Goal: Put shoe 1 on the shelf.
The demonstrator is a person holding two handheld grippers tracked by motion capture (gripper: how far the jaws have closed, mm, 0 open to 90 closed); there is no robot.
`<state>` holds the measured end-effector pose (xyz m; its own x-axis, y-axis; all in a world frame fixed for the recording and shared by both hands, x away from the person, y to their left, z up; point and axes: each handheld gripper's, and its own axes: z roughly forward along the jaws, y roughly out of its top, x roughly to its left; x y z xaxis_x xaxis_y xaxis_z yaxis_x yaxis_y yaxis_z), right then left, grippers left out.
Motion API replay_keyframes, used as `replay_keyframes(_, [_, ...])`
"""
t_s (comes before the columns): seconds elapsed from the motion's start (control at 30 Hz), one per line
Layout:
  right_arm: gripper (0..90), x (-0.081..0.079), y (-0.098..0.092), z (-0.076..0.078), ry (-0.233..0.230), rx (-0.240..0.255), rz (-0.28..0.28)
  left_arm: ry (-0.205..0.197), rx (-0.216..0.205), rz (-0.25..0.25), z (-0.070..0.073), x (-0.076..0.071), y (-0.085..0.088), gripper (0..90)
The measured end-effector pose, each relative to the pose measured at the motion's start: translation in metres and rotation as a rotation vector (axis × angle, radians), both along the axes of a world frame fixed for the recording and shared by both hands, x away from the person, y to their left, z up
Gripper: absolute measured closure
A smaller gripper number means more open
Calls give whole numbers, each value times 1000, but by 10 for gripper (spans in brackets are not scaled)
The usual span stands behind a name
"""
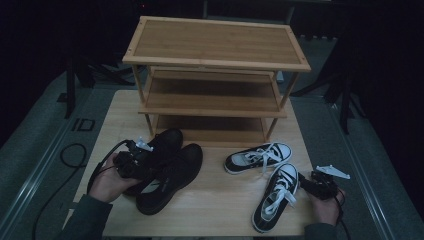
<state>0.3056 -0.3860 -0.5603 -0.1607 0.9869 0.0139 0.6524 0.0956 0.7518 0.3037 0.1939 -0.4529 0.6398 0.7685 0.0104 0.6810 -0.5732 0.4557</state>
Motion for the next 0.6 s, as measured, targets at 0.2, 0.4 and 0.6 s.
replay_keyframes(0.2, [409,0,0,0,0,1,0,23,6,-2,-6,6,-4,495])
replay_keyframes(0.4, [408,0,0,0,0,0,0,29,30,-16,-5,8,-7,527])
replay_keyframes(0.6, [408,0,0,0,0,0,0,49,42,-8,-7,11,-10,540])
